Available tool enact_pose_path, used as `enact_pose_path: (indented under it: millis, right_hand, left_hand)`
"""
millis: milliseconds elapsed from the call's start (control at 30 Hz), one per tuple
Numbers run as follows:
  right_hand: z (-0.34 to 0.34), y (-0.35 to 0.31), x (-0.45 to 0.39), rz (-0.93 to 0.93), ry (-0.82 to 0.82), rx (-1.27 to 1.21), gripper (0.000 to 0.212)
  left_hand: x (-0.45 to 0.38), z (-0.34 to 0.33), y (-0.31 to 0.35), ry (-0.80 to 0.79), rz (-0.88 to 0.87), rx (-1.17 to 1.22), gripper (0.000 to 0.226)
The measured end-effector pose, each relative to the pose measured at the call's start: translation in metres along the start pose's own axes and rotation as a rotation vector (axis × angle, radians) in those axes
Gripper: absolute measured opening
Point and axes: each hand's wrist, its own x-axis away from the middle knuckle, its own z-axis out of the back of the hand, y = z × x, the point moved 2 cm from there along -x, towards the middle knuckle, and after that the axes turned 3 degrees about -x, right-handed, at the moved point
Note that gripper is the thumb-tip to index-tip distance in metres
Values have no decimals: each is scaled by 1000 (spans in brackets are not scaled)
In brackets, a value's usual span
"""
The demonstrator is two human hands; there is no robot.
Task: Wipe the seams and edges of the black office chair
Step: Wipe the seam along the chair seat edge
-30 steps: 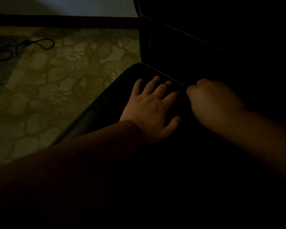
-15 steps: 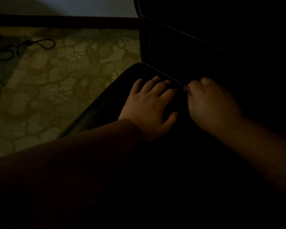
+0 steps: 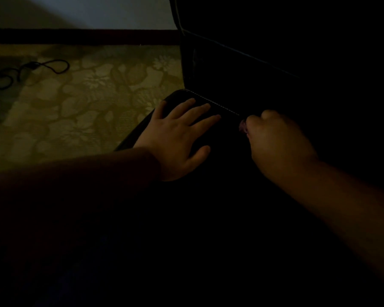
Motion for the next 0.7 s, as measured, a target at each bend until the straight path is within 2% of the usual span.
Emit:
enact_pose_path:
  millis: [200, 333, 500, 700]
  right_hand:
    - [-2, -11, -29, -39, 19, 45, 28]
    - [-4, -11, -28, -18, 31, -17, 33]
    - [0, -7, -19, 70, -28, 80, 24]
    - [0, -23, -35, 7, -2, 96, 31]
  left_hand:
    - [-2, 2, 2, 26, 11, 33, 74]
    - [-1, 1, 0, 37, 24, 40, 74]
    - [-2, 2, 1, 48, 21, 45, 74]
    - [-1, 1, 0, 64, 22, 46, 73]
